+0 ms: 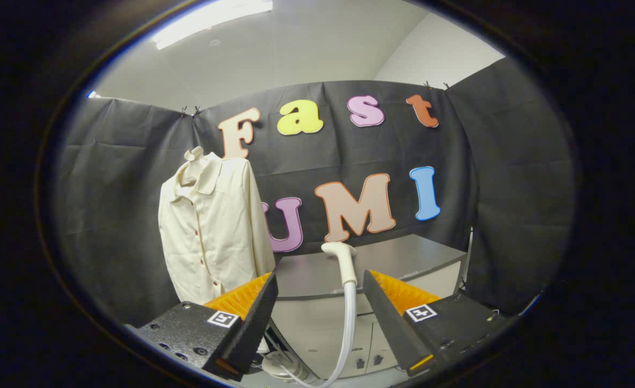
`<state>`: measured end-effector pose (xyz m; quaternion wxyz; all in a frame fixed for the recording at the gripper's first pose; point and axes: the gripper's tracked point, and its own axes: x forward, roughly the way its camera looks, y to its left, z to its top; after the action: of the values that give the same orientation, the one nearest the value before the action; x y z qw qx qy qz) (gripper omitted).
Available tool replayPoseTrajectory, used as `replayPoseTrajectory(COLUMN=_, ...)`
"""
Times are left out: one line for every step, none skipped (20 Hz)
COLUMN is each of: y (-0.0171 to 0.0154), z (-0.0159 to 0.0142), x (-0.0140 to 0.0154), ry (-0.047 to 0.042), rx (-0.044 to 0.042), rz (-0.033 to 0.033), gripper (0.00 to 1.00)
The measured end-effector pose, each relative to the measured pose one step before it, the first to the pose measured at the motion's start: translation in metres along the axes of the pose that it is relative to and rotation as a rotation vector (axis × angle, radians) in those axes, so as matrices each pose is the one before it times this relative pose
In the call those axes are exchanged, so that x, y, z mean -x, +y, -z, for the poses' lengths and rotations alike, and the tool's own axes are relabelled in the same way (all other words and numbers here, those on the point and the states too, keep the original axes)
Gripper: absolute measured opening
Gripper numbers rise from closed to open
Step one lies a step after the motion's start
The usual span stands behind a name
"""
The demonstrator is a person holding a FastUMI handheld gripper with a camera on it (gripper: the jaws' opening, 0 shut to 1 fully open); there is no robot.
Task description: Iron the clothes twice with a garment steamer, once on the left side and once on the right side.
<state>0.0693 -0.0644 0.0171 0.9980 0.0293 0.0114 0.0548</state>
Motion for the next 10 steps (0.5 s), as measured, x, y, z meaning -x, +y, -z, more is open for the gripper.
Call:
replayPoseTrajectory(y=-0.00217, z=-0.00049, x=-0.00740, ry=0.00282, rx=0.00312, rz=-0.00808, gripper=0.96)
replayPoseTrajectory(y=-0.00135, z=-0.00046, x=-0.00737, ry=0.00929, rx=-0.00029, rz=-0.00899, gripper=0.96)
replayPoseTrajectory(y=0.00057, z=-0.00048, x=-0.00750, ry=0.00500, rx=-0.00378, rz=-0.01507, gripper=0.96)
replayPoseTrajectory(y=0.00068, z=-0.00167, x=-0.00924, ry=0.00441, rx=-0.00487, rz=-0.01718, gripper=0.97)
replayPoseTrajectory(y=-0.00051, z=-0.00142, x=-0.00914, ry=0.00593, rx=-0.00339, rz=-0.01127, gripper=0.97)
replayPoseTrajectory(y=-0.00120, z=-0.00214, x=-0.00919, ry=0.00968, rx=-0.00275, rz=-0.00981, gripper=0.97)
replayPoseTrajectory(y=-0.00262, z=0.00067, x=-0.00986, ry=0.01119, rx=-0.00134, rz=-0.00846, gripper=0.97)
replayPoseTrajectory(y=-0.00055, z=-0.00020, x=-0.01022, ry=0.01190, rx=-0.00318, rz=-0.01151, gripper=0.97)
replayPoseTrajectory(y=-0.00267, z=0.00102, x=-0.01192, ry=0.00983, rx=-0.00430, rz=-0.00656, gripper=0.97)
replayPoseTrajectory(y=-0.00269, z=-0.00064, x=-0.01064, ry=0.00858, rx=-0.00467, rz=-0.00647, gripper=0.97)
